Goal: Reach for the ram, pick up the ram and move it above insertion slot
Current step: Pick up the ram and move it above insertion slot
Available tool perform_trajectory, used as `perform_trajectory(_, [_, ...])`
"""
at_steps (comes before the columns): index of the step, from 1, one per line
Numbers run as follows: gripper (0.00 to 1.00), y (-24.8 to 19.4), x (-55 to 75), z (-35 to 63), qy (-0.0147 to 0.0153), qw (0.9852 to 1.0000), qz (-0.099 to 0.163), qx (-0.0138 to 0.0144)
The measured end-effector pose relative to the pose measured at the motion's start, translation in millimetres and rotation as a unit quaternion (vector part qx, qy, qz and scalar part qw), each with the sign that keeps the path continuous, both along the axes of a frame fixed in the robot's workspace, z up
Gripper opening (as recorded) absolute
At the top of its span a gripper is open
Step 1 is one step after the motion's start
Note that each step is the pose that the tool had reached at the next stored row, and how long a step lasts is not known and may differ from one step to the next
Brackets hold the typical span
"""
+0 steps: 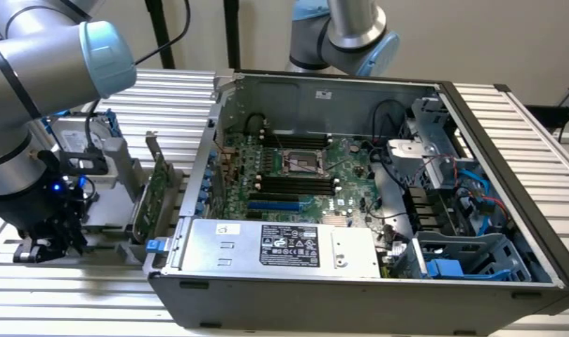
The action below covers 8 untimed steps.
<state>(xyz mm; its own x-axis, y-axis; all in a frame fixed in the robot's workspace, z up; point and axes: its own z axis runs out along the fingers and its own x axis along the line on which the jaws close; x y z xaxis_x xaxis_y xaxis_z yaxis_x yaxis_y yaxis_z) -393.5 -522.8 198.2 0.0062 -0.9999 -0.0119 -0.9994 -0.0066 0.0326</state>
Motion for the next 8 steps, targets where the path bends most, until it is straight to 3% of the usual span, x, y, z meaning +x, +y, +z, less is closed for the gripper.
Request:
perform_trajectory(5, [0.24,0.0,0.0,-0.3,-0.0001,1.0,0.0,0.0052])
perform_trajectory(8, [0.24,0.0,0.0,-0.5,-0.0002,1.0,0.0,0.0062])
